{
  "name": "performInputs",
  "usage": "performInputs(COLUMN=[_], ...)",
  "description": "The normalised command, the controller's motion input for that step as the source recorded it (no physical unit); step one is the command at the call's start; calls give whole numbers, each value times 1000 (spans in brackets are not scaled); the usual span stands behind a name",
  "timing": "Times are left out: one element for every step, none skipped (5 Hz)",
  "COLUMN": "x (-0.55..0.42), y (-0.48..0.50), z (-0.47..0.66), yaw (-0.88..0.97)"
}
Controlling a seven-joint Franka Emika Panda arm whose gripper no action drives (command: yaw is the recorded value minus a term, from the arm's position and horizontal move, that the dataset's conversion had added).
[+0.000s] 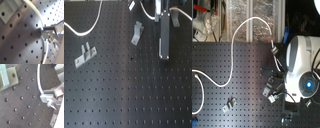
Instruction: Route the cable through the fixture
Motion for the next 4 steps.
performInputs(x=[3,24,28,15], y=[-43,13,18,19], z=[398,540,737,782], yaw=[-20,-17,-23,-6])
